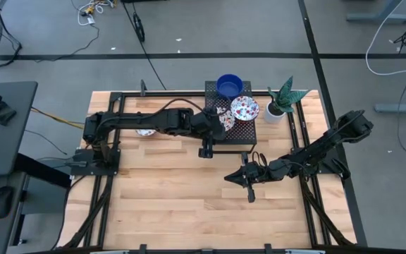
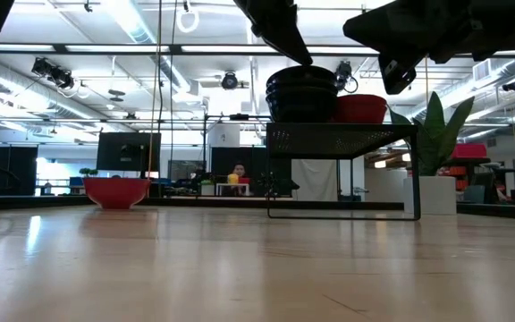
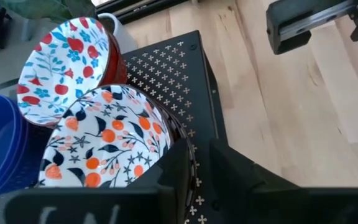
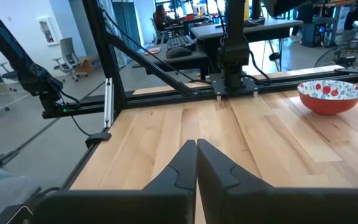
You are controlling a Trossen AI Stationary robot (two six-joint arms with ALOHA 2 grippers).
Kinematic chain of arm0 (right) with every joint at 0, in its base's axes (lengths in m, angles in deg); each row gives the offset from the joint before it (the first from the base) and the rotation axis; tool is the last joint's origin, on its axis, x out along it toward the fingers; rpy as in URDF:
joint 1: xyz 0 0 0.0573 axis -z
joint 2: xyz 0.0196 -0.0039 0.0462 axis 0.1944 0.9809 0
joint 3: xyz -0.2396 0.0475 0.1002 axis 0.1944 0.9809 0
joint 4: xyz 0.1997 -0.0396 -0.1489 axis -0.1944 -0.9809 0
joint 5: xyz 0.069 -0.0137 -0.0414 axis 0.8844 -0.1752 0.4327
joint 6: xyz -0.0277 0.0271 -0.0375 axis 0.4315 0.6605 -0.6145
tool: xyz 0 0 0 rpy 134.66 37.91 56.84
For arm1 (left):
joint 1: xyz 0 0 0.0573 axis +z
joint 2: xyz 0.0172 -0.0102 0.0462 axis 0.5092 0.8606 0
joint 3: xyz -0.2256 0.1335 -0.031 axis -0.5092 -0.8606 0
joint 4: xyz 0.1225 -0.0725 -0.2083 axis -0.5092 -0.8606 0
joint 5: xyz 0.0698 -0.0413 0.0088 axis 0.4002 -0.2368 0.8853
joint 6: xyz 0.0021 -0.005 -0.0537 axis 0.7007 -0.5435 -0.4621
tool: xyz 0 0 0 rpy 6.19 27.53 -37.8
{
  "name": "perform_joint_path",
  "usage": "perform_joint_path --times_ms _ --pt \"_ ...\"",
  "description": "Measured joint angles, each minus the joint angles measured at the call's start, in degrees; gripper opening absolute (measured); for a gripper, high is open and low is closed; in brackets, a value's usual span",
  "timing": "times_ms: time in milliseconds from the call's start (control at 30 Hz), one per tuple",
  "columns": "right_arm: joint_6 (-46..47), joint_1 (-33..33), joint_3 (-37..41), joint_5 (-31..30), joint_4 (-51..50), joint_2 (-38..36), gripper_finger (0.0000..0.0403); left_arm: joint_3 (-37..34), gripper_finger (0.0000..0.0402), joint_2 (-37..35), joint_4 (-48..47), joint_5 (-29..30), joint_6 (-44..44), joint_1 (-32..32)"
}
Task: Pick & Place Mini bowls
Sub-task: Stack the black bowl on the black bowls on the shelf, then stack the red and white bowl on the red and white bowl on the shelf
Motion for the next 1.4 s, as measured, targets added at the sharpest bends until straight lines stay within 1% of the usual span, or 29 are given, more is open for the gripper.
perform_joint_path --times_ms 200,300,367,467,500,567,600,700,767,900,967,1000,1033,1100,1167,1267,1400 --pt "0.5 0.0 0.0 0.0 -0.4 0.0 0.0015 0.0 0.0069 -1.9 -2.5 0.7 0.0 -1.5" --pt "0.7 0.0 0.0 0.0 -0.4 0.0 0.0015 0.0 0.0065 -4.1 -8.8 3.0 -1.7 -3.3" --pt "0.7 0.0 0.0 0.0 -0.4 0.0 0.0015 0.0 0.0059 -5.2 -14.6 4.6 -4.2 -4.4" --pt "0.7 0.0 0.0 0.0 -0.7 0.0 0.0015 -0.3 0.0045 -7.0 -21.9 5.4 -9.2 -5.6" --pt "0.7 0.0 0.0 0.0 -0.7 0.0 0.0015 -1.4 0.0039 -8.0 -23.0 5.6 -10.6 -5.8" --pt "0.7 0.0 0.0 0.0 -1.0 0.0 0.0015 -6.0 0.0029 -10.7 -22.6 5.6 -12.8 -6.1" --pt "0.7 0.0 0.0 0.0 -1.1 0.0 0.0015 -9.6 0.0024 -12.4 -21.6 5.7 -14.1 -6.1" --pt "1.1 0.0 0.0 0.0 -1.4 0.0 0.0015 -22.3 0.0013 -18.6 -17.2 5.8 -18.8 -6.1" --pt "1.1 0.0 0.0 0.0 -1.4 0.0 0.0015 -31.7 0.001 -23.2 -13.4 7.1 -21.8 -6.0" --pt "1.1 0.0 0.0 0.0 -1.5 0.0 0.0015 -48.5 0.0013 -32.0 -8.7 14.8 -28.8 -6.0" --pt "1.1 0.0 0.0 0.0 -1.6 0.0 0.0015 -55.1 0.0016 -36.2 -7.5 19.7 -32.9 -5.8" --pt "1.1 0.2 0.0 0.0 -1.6 0.0 0.0015 -57.8 0.0018 -38.1 -7.2 21.4 -35.2 -5.5" --pt "1.1 0.2 0.0 -0.2 -1.6 0.0 0.0015 -60.0 0.0021 -39.7 -6.6 21.9 -37.2 -5.0" --pt "1.0 0.2 0.0 -0.9 -1.3 0.0 0.0015 -63.6 0.0034 -43.0 -4.9 20.8 -40.2 -3.4" --pt "0.8 0.2 0.0 -1.6 -1.3 0.0 0.0015 -66.9 0.0057 -45.3 -1.4 18.9 -41.2 -1.8" --pt "0.3 0.2 0.0 -2.6 -0.7 0.0 0.0015 -70.7 0.0105 -47.0 4.9 18.5 -38.9 0.2" --pt "0.3 0.2 0.0 -2.9 0.0 0.0 0.0015 -74.4 0.0164 -46.3 11.9 18.9 -34.5 3.1"
